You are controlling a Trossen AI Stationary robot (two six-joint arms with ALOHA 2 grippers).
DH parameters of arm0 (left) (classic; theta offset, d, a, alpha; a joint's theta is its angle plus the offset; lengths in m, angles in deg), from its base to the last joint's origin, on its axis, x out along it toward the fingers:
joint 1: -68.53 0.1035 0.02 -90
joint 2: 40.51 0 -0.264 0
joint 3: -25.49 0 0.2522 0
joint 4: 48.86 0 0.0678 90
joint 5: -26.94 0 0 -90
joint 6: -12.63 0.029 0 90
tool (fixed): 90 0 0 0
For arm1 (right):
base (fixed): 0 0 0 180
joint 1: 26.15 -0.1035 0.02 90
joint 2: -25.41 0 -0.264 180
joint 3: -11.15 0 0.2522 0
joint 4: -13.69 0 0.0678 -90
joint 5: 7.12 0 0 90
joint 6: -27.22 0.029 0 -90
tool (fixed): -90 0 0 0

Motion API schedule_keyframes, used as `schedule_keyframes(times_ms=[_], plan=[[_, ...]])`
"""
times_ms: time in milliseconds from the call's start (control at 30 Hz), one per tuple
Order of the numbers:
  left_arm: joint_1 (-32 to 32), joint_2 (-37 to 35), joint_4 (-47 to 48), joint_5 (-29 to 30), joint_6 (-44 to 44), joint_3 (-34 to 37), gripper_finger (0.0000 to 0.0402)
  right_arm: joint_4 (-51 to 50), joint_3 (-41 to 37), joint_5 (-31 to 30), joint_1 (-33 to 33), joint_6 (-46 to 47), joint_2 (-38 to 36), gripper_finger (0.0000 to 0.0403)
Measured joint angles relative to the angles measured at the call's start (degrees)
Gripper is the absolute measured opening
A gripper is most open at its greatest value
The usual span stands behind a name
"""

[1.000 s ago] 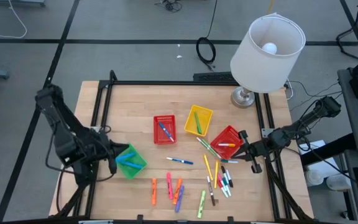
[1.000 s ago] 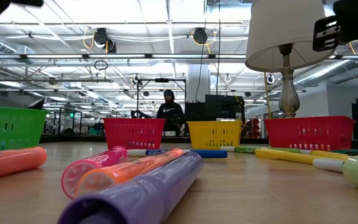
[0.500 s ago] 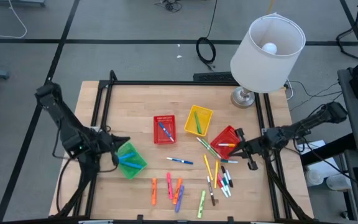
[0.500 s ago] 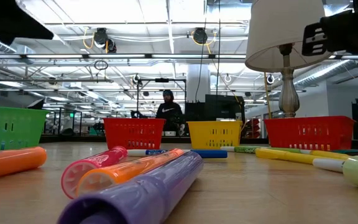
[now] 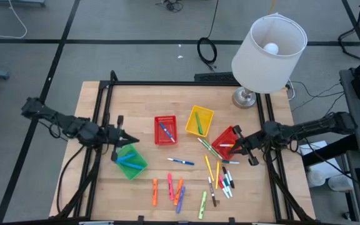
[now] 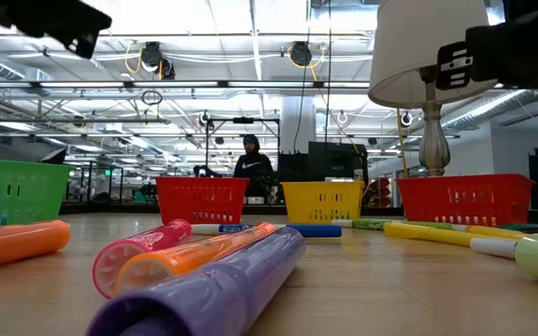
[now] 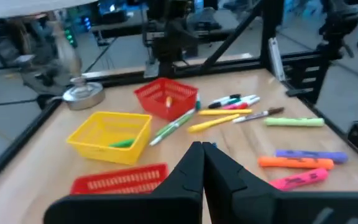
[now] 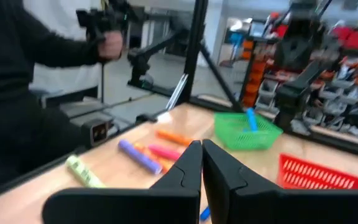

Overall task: Pick & Place Markers
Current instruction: Put the purple marker pen into the left red bin

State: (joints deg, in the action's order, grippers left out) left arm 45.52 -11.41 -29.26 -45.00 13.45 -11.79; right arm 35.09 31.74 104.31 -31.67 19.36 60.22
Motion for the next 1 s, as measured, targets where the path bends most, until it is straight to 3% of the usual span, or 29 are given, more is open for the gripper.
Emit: schedule_keyframes(times_ms=[100, 300, 533, 767, 1000], plan=[[-0.6, -5.6, -4.5, -1.2, 0.6, 4.6, 0.0001, 2.0, 0.0, -0.1, 0.3, 0.8, 0.0, 0.0000], [-4.1, -16.2, -4.3, 8.4, 0.4, 13.5, 0.0000, 2.5, 0.0, -0.1, 0.2, 2.2, 0.5, 0.0000], [-5.5, -24.2, -4.9, 10.4, 4.7, 19.4, 0.0000, 5.4, 0.0, -0.6, 0.2, 6.6, 4.0, 0.0000], [-5.6, -25.1, -10.2, 8.9, 10.1, 22.7, 0.0000, 13.2, 0.0, -4.5, -0.6, 9.2, 12.2, 0.0000], [-5.6, -25.0, -9.7, 8.9, 7.4, 22.6, 0.0019, 20.9, 0.0, -6.7, -1.7, 6.3, 19.9, 0.0000]])
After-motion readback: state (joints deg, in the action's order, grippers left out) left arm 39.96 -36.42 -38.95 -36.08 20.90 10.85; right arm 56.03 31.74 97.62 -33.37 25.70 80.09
